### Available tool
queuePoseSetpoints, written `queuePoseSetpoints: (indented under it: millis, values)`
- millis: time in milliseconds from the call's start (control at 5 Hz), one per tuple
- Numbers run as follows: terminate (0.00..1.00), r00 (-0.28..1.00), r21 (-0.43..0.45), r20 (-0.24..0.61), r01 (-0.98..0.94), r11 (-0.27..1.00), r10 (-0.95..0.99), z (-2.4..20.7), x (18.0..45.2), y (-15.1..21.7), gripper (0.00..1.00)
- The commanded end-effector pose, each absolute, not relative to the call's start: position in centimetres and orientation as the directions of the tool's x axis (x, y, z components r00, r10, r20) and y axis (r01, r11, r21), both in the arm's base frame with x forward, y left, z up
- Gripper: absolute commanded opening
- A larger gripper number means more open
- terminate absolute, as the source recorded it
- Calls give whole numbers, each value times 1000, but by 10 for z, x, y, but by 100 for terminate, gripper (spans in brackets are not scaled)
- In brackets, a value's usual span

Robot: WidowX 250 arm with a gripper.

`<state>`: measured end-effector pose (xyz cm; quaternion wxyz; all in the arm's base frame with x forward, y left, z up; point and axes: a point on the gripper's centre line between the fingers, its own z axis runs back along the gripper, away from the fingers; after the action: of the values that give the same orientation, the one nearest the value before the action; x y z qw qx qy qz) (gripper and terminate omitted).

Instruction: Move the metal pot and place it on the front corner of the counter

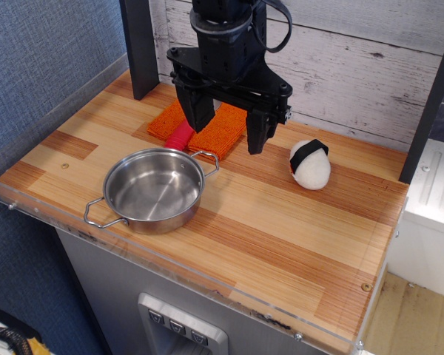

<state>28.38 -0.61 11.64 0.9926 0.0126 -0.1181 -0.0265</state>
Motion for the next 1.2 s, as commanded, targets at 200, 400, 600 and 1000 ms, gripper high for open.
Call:
queuePoseSetpoints:
  millis: [200,400,600,1000]
  values:
    - [0,959,61,273,59,996,-73,117,276,4,100]
    - [0,949,88,297,82,993,-105,112,267,14,100]
    - [0,952,123,288,71,990,-104,103,262,25,100]
    - [0,977,98,197,65,993,-83,62,270,32,100]
